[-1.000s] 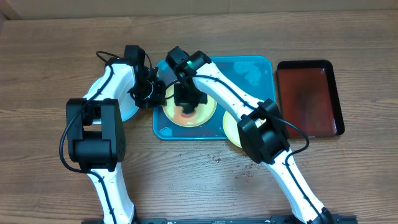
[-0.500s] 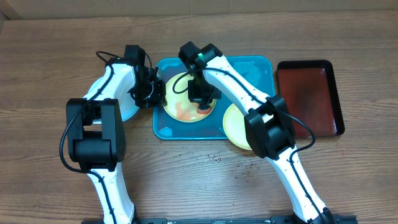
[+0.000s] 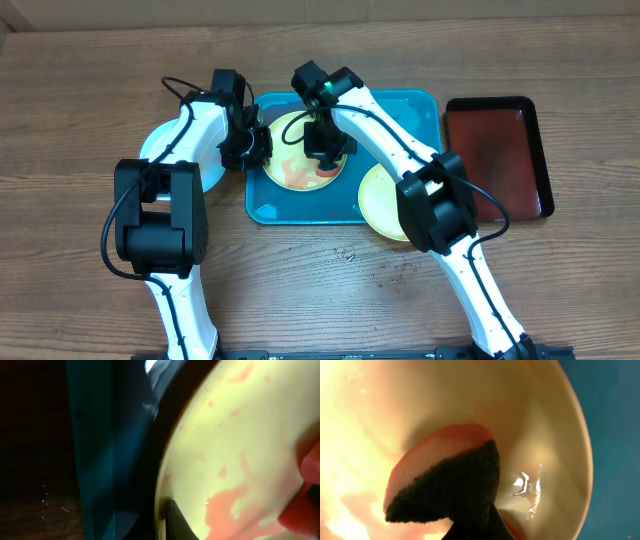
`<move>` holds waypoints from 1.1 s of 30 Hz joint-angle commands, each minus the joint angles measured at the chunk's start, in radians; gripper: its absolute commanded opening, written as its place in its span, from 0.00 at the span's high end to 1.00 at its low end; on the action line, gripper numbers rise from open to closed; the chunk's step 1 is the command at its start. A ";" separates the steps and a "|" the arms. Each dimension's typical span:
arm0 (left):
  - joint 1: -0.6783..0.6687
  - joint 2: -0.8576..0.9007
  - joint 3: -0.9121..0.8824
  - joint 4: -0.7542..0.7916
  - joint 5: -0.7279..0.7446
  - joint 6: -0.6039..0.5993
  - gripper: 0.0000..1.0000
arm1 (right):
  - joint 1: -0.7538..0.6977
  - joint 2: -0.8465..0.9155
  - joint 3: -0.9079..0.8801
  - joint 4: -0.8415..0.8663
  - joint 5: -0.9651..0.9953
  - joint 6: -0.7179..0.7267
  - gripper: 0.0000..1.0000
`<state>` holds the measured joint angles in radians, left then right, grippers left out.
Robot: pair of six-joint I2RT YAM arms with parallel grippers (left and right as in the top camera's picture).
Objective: Clean dirty plates on tray and stack at the side
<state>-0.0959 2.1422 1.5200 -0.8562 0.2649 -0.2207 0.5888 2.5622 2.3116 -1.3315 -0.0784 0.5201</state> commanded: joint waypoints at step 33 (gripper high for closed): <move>-0.266 -0.388 0.028 -0.100 -0.905 -0.079 0.96 | -0.436 -0.465 0.077 -0.169 -0.064 -0.077 0.96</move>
<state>-0.2665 1.7718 1.5341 -0.9543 -0.3481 -0.2413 0.1520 2.1071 2.3821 -1.5047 -0.1417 0.4595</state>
